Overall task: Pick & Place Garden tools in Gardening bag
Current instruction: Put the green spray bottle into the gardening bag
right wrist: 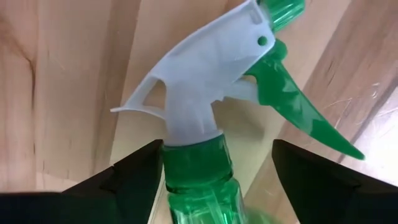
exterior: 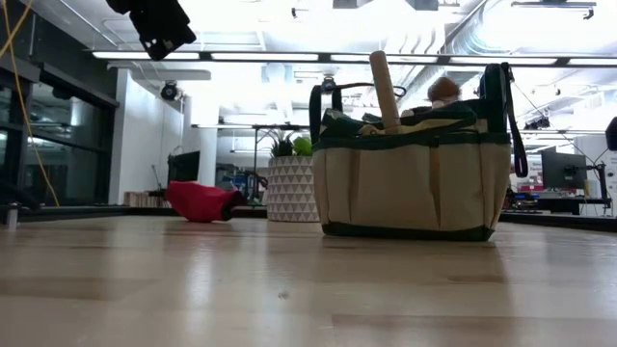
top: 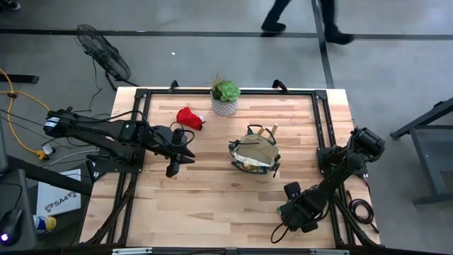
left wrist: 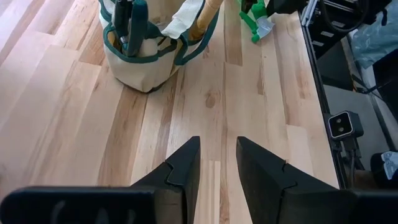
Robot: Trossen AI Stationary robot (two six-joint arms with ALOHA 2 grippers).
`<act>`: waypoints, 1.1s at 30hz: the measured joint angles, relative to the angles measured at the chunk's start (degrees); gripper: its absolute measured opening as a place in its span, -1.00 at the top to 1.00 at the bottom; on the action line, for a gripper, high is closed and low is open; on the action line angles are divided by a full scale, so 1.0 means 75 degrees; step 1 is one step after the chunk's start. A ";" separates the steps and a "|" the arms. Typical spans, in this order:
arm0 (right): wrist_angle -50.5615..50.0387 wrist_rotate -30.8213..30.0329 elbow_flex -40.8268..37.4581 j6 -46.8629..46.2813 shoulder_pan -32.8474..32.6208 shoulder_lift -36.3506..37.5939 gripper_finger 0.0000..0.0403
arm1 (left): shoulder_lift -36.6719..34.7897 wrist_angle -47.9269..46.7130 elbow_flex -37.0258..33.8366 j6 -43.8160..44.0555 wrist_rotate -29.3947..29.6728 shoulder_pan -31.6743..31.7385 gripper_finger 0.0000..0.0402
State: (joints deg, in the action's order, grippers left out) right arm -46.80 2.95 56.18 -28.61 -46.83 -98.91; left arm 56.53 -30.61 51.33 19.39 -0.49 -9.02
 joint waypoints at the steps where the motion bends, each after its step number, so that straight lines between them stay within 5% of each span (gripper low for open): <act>1: 0.0027 -0.0001 -0.0022 -0.0002 0.0000 0.0000 -0.43 | 0.0000 0.0003 0.0000 0.0048 0.0000 0.0000 0.50; 17: 0.0621 0.0063 -0.0251 -0.0136 0.0008 0.0010 0.35 | 0.0000 0.0003 0.0000 0.0178 0.0007 -0.0002 0.50; 33: 0.1115 -0.0004 0.0020 -0.3015 0.0632 0.0505 0.37 | 0.0000 0.0176 0.0000 0.0457 0.0762 -0.0001 0.50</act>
State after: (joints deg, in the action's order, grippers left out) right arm -38.44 2.92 56.33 -51.22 -42.09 -95.13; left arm 56.53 -29.29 51.33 22.82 5.22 -9.03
